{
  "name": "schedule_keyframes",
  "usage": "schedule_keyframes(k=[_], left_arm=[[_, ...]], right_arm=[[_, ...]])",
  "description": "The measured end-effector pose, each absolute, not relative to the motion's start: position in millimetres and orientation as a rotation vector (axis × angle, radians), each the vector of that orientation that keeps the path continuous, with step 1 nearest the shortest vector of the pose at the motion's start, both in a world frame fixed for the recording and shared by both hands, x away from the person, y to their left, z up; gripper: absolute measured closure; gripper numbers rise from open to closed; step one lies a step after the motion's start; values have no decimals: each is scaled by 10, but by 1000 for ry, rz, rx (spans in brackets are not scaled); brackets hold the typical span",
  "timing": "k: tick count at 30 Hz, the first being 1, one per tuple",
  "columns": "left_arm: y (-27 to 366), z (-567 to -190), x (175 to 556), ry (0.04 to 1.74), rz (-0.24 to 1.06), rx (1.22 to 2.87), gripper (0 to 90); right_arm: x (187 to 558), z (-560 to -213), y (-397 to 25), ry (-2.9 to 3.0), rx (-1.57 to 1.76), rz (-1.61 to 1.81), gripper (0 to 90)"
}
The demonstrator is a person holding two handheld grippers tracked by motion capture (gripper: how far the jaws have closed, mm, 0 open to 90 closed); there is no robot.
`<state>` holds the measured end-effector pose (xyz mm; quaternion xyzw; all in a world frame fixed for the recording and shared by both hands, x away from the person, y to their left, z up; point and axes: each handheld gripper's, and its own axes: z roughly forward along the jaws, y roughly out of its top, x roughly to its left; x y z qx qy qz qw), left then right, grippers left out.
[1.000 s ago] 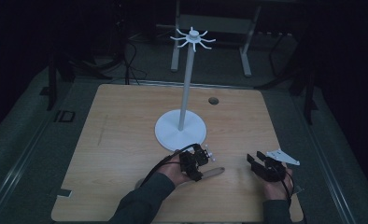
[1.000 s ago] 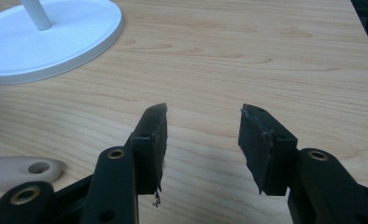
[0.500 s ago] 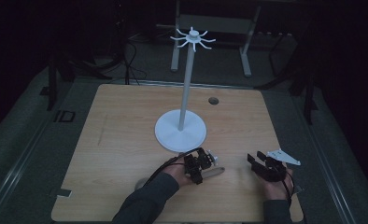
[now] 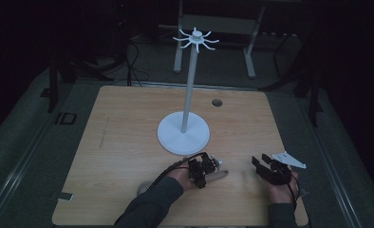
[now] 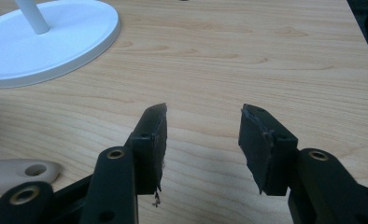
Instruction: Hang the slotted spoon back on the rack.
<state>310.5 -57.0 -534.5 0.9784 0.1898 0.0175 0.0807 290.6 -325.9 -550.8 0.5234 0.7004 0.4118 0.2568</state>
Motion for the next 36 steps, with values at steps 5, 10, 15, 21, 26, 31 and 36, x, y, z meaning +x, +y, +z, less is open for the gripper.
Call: schedule_keyframes(k=[5, 10, 15, 21, 26, 31, 36], left_arm=[[-576, -5344, 3091, 556, 57, 2926, 712], [-582, -5343, 3075, 553, 70, 2927, 727], [-582, -5338, 3072, 546, 75, 2930, 734], [-564, -5321, 3084, 576, 115, 2923, 738], [-507, -5261, 3112, 620, 141, 2888, 739], [-447, -5202, 3135, 656, 159, 2849, 739], [-389, -5108, 3154, 690, 185, 2788, 739]], right_arm=[[2907, -5510, -3255, 1900, 1419, 1116, 515], [2906, -5510, -3254, 1899, 1419, 1116, 516], [2908, -5513, -3253, 1901, 1418, 1115, 516], [2910, -5517, -3250, 1902, 1418, 1113, 517], [2910, -5519, -3251, 1901, 1419, 1114, 517], [2910, -5521, -3245, 1902, 1420, 1111, 517], [2911, -5526, -3239, 1905, 1418, 1110, 517]])
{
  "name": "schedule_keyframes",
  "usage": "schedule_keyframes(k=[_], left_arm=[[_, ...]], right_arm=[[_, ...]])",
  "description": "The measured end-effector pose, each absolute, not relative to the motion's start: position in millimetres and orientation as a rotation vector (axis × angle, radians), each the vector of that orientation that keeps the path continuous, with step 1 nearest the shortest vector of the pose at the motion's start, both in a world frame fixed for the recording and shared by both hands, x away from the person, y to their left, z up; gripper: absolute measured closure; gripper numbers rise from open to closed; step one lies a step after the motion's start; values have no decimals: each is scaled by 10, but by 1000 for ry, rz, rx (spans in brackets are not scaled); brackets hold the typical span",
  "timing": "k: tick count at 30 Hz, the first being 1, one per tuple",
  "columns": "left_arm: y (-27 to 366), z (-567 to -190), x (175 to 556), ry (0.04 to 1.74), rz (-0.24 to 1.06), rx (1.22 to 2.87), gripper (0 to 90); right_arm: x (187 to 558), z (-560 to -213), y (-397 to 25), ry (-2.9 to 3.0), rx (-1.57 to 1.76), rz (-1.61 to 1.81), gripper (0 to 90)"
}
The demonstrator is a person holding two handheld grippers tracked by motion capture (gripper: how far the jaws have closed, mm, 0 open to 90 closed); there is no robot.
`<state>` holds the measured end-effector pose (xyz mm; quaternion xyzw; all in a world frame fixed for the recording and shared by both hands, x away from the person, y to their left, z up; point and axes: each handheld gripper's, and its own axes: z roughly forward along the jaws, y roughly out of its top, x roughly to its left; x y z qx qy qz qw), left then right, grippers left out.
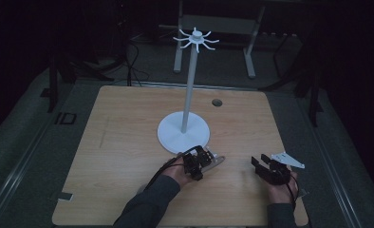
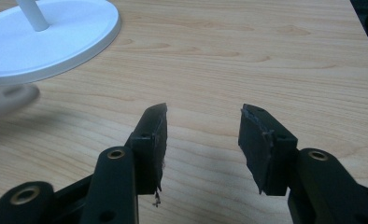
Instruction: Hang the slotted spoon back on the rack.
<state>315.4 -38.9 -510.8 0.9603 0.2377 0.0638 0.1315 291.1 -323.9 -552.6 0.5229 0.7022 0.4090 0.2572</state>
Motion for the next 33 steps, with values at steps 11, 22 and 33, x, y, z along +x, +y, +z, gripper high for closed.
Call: schedule_keyframes(k=[11, 22, 33], left_arm=[[-228, -4884, 3209, 815, 266, 2631, 740], [-173, -4754, 3170, 888, 395, 2469, 740], [-7, -4543, 3140, 983, 513, 2250, 740]], right_arm=[[2914, -5534, -3232, 1910, 1419, 1107, 518], [2915, -5541, -3226, 1913, 1417, 1105, 517], [2918, -5546, -3232, 1915, 1421, 1105, 516]])
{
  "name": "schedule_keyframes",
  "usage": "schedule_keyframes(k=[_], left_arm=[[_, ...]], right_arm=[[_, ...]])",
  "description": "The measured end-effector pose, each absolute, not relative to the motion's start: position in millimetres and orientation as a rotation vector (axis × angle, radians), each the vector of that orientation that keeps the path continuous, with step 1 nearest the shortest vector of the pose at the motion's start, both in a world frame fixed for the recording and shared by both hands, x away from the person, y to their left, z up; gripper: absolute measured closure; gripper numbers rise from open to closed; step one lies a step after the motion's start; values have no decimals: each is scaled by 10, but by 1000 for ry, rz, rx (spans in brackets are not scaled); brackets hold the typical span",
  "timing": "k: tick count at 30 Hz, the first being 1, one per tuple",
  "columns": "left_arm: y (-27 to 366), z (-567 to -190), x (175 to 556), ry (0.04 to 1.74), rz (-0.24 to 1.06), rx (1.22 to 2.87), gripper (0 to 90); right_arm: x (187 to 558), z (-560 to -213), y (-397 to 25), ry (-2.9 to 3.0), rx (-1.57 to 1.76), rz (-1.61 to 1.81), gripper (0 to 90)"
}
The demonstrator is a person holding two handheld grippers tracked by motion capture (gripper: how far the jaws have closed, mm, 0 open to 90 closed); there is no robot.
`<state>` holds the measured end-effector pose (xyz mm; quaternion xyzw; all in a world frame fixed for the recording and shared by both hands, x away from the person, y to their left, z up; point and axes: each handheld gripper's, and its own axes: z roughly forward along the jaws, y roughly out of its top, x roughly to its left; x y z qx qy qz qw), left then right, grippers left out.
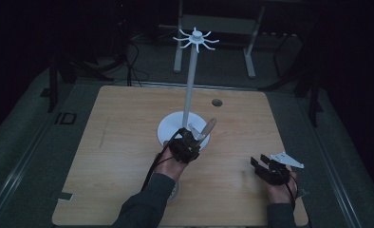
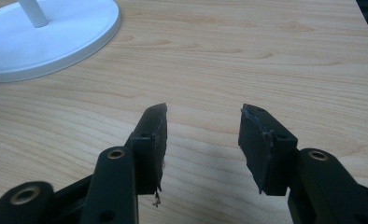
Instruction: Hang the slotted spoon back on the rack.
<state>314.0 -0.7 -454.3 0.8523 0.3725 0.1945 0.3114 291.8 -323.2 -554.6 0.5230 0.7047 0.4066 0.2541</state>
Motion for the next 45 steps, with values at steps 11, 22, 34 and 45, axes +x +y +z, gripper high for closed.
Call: schedule_keyframes(k=[11, 22, 34, 45], left_arm=[[84, -4418, 3114, 1032, 600, 2092, 740], [147, -4327, 3069, 1061, 674, 1965, 741], [167, -4241, 3046, 1080, 748, 1858, 742], [176, -4124, 3045, 1079, 788, 1785, 742]], right_arm=[[2919, -5549, -3232, 1918, 1423, 1102, 516], [2918, -5548, -3234, 1916, 1418, 1101, 515], [2920, -5550, -3238, 1913, 1421, 1105, 514], [2918, -5548, -3244, 1907, 1417, 1103, 513]])
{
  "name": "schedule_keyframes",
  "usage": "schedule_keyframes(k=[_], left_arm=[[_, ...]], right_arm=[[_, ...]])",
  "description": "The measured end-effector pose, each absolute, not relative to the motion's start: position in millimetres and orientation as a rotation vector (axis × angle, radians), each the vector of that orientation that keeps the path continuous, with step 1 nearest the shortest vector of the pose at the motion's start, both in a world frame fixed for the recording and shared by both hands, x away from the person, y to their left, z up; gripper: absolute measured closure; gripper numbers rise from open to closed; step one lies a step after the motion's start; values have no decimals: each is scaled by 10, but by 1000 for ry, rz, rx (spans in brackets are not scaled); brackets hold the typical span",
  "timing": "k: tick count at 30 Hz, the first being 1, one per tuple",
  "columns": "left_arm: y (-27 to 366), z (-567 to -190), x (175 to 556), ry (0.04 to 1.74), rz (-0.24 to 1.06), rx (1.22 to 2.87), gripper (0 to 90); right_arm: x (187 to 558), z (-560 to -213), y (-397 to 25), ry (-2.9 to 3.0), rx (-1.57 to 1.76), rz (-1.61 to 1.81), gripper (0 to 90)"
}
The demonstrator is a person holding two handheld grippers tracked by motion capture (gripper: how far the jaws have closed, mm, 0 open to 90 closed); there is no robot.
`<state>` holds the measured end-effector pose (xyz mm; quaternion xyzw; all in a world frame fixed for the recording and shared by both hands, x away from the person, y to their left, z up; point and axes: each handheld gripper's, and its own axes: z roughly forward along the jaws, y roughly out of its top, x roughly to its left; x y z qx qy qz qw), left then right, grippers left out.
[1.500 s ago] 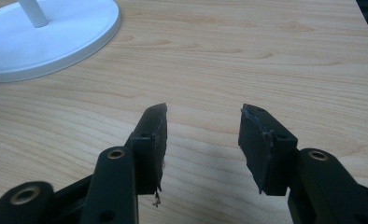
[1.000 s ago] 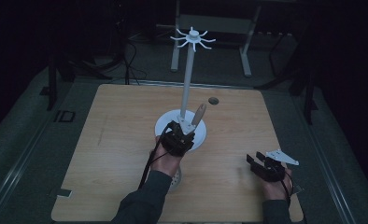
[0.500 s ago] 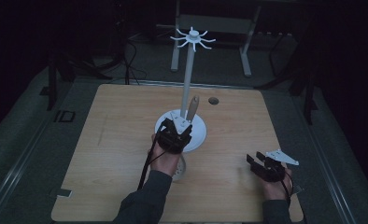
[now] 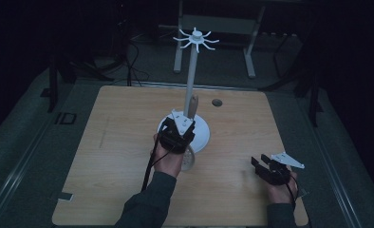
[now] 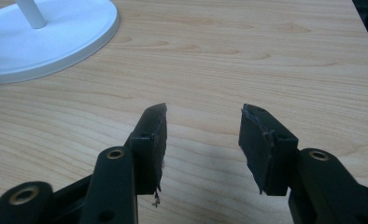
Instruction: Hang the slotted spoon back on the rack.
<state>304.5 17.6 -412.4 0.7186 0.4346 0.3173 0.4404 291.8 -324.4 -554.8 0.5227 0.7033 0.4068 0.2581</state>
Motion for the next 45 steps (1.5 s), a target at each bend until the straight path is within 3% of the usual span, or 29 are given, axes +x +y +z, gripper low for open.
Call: schedule_keyframes(k=[45], left_arm=[[71, -3555, 3104, 1115, 994, 1605, 741]], right_arm=[[2908, -5544, -3262, 1884, 1423, 1104, 506]])
